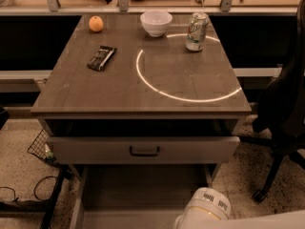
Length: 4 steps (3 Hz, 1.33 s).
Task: Close middle drawer
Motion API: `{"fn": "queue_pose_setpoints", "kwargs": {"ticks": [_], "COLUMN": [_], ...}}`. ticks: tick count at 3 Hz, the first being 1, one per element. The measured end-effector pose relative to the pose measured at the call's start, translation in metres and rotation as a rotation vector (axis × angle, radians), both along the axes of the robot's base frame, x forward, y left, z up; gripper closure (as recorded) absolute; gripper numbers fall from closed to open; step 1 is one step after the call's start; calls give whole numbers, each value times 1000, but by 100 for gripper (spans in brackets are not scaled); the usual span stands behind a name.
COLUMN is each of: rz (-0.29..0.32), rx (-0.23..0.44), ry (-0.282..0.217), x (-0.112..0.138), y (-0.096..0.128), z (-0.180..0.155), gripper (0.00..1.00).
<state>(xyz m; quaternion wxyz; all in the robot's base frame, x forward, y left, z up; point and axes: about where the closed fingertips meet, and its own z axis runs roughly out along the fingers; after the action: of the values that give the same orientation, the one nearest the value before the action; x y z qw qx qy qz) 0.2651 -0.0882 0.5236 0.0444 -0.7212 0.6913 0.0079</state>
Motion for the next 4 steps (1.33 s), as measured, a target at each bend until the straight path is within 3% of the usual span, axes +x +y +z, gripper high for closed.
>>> {"fn": "queue_pose_setpoints", "kwargs": {"ticks": [1,2,4], "rz": [62,74,-6], "rx": [-36,-54,-28], "ry": [40,73,102], "x": [-28,-41,-33], "y": [15,25,62], "z": [-32,-53,-98], "gripper": [100,100,100]}}
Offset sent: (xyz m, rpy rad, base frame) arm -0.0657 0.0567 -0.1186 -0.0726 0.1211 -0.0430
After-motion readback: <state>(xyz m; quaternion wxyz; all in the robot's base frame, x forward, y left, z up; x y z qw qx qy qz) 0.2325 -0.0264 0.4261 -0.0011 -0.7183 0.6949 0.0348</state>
